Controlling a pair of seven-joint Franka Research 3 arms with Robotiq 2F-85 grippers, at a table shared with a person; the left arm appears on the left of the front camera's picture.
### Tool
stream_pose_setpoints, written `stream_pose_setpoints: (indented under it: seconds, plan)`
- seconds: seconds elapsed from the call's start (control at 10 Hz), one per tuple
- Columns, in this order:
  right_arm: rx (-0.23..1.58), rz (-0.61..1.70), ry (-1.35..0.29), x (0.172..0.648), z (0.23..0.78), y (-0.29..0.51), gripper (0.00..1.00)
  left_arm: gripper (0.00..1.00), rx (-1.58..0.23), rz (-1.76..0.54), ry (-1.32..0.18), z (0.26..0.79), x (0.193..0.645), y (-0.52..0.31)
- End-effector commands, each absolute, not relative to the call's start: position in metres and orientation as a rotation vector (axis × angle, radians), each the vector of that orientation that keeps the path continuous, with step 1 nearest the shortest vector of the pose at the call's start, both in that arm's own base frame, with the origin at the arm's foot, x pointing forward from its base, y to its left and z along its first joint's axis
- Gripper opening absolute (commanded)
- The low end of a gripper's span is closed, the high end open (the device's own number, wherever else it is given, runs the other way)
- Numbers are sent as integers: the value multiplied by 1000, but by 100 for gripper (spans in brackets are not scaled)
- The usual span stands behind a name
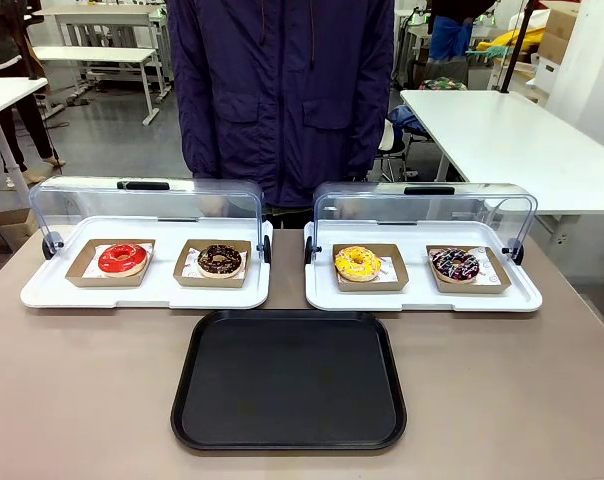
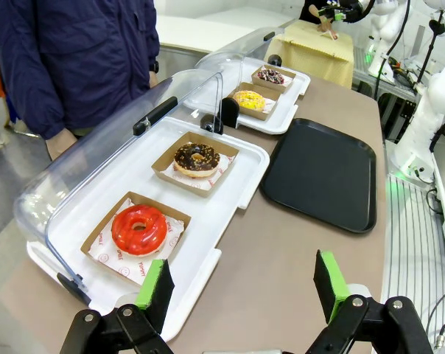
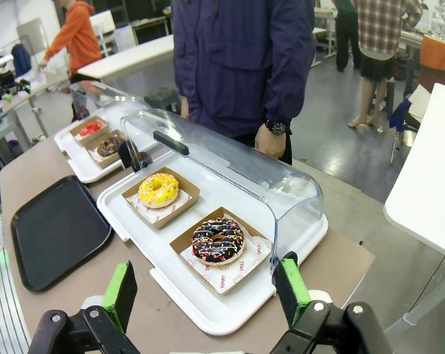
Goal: Move the third donut from the left to the tray.
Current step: Pick up the Paper togo box containing the Donut indicated by the person and place it on the Handle tray.
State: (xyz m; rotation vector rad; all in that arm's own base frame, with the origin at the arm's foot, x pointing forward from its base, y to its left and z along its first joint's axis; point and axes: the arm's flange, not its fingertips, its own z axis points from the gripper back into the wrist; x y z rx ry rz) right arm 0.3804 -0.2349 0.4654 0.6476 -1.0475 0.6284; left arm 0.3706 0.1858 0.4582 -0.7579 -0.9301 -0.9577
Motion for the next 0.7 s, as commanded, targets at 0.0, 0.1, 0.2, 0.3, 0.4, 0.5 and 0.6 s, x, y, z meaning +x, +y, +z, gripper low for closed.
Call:
stream_pose_setpoints:
  seconds: [0.0,0.1,0.2,0.3,0.4,0.5,0.6]
  plan:
    - [650,632,-1073,383,466,-235,100,100,-763,-962,-938,459,372,186]
    - [650,632,-1073,383,466,-235,100,100,-763,-962,-938,459,372,186]
    - [650,632,-1073,383,466,-235,100,100,-763,-962,-938,459,372,186]
    - [650,632,-1073,383,466,-235,100,100,-763,-962,-938,459,372,186]
    - [650,632,-1073,383,466,-235,100,100,-763,-962,-938,459,372,186]
    - [650,632,-1073,383,466,-235,100,100,-763,-962,-938,459,372,186]
    - [650,632,-1073,383,466,-235,100,100,-763,-962,-938,459,372,186]
